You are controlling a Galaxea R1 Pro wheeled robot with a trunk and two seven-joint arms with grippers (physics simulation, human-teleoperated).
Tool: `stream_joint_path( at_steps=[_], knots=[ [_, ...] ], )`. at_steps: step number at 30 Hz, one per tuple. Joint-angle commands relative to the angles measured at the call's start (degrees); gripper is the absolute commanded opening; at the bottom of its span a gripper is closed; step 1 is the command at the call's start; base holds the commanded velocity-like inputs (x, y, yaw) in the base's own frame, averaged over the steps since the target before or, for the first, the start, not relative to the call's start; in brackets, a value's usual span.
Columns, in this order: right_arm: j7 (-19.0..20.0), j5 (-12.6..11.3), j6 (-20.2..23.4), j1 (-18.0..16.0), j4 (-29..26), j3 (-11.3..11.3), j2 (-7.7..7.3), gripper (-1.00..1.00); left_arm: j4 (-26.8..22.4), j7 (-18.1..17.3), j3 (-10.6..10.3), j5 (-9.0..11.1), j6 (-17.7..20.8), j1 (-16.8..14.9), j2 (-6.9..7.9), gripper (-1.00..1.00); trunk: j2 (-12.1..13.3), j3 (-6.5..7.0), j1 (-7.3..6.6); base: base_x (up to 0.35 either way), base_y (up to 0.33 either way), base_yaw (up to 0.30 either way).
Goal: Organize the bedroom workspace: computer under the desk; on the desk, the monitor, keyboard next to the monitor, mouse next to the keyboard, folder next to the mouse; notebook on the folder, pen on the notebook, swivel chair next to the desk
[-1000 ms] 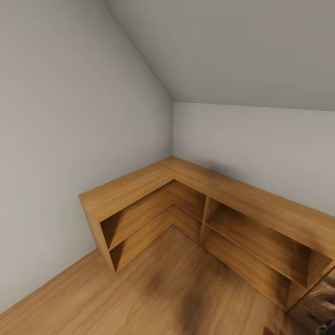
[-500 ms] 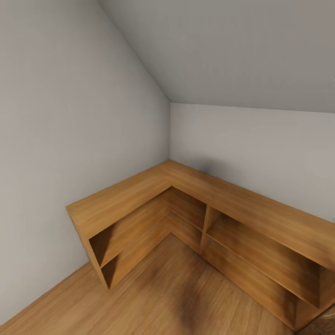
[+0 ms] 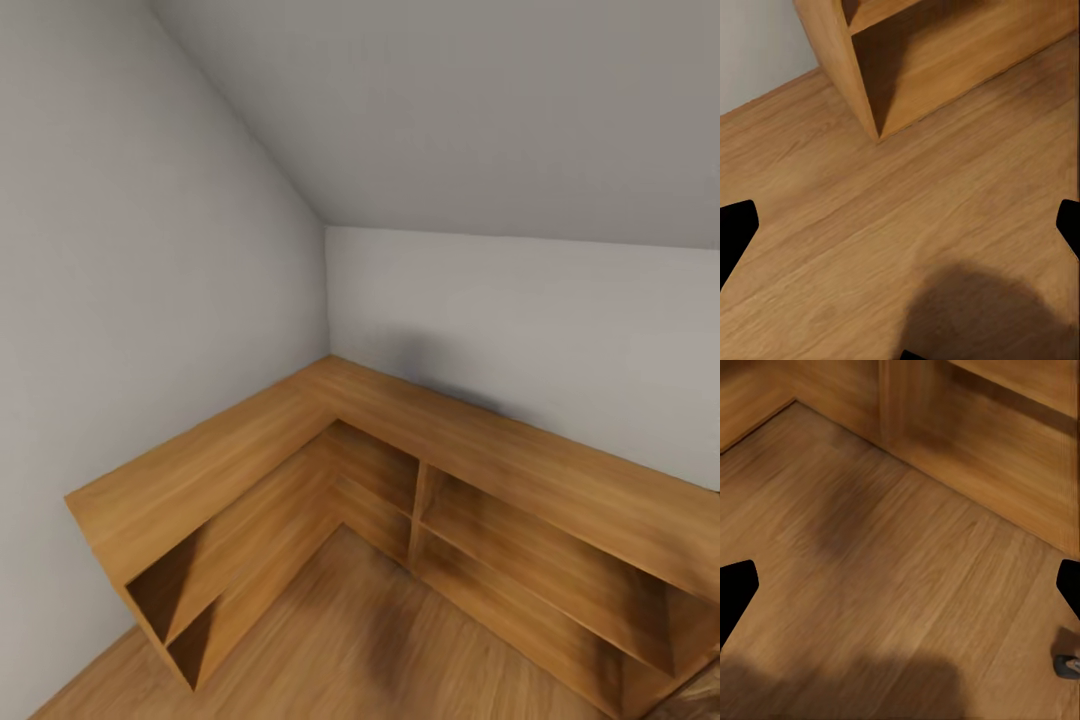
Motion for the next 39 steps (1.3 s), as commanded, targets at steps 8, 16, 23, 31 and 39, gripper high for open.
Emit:
stream_joint_path(
  at_steps=[8,16,23,31,39],
  knots=[
    [-0.4,0.7,-0.2,-0.1,0.0,-0.1,0.02,1.0,-0.1,0.6,-0.5,0.0,-0.1,0.0,0.01,1.0,0.0,0.27,0.04,0.304,0.185,-0.244],
    [-0.4,0.7,-0.2,-0.1,0.1,-0.1,0.02,1.0,-0.1,0.5,-0.5,0.0,-0.1,0.0,0.01,1.0,0.0,0.66,0.04,0.11,0.068,-0.251],
    [-0.4,0.7,-0.1,-0.1,0.1,-0.1,0.27,1.0,-0.1,0.5,-0.5,0.0,-0.1,0.0,0.08,1.0,0.0,0.97,0.04,0.08,0.117,-0.261],
    [-0.5,0.6,0.0,-0.1,0.1,-0.2,0.4,1.0,-0.1,0.5,-0.5,0.0,-0.1,0.0,0.02,1.0,0.0,1.05,0.04,0.144,0.152,-0.289],
    [-0.5,0.6,0.0,-0.1,0.1,-0.2,0.38,1.0,-0.1,0.5,-0.5,0.0,0.2,0.0,0.01,1.0,0.0,1.06,0.04,0.012,0.012,-0.299]
  ],
)
